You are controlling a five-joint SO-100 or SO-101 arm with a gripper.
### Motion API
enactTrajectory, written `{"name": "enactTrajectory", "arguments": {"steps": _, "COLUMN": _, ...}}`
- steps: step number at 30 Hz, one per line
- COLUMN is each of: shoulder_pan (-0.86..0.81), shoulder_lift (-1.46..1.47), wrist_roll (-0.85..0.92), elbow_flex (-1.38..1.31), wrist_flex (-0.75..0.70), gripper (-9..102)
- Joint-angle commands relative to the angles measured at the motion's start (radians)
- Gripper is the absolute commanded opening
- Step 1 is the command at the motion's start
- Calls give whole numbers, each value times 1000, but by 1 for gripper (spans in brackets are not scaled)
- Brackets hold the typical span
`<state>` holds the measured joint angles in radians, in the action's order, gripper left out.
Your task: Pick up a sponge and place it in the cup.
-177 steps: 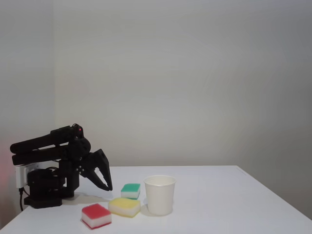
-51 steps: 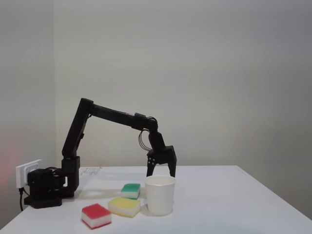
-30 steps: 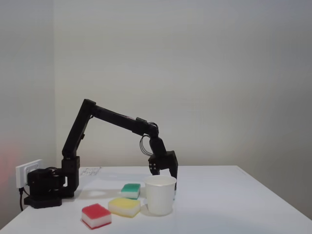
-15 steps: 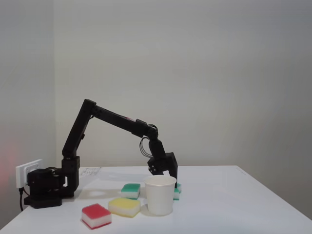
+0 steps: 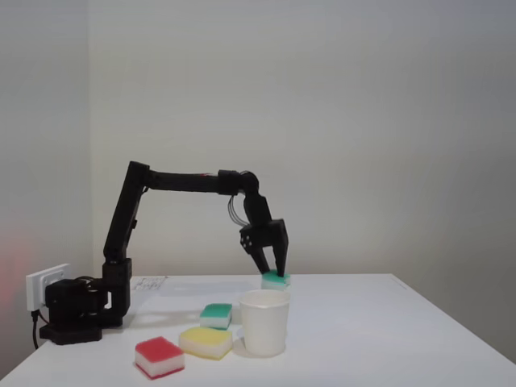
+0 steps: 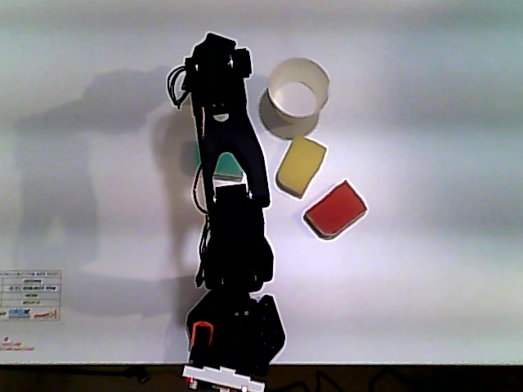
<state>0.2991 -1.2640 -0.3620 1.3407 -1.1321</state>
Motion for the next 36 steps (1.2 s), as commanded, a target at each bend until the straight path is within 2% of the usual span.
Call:
{"name": "enactTrajectory", "arguments": {"steps": 1, "shoulder_pan": 8, "shoulder_lift": -80, "wrist_roll": -21, "elbow_flex": -112, "wrist_flex": -64, "gripper": 0}}
{"name": "enactTrajectory", "arguments": {"steps": 12, "shoulder_pan": -64, "shoulder_lift": -206, "wrist_roll": 14, "elbow_flex": -135, "wrist_flex": -127, "gripper": 0}}
{"name": "enactTrajectory", "arguments": {"steps": 21, "shoulder_pan": -179, "shoulder_lift": -325, "wrist_roll": 86, "elbow_flex": -54, "wrist_flex": -144, "gripper": 0}}
{"name": "enactTrajectory", "arguments": {"steps": 36, "shoulder_pan": -393, "shoulder_lift": -400, "wrist_roll": 233, "elbow_flex": 144, "wrist_flex": -60, "gripper": 0}}
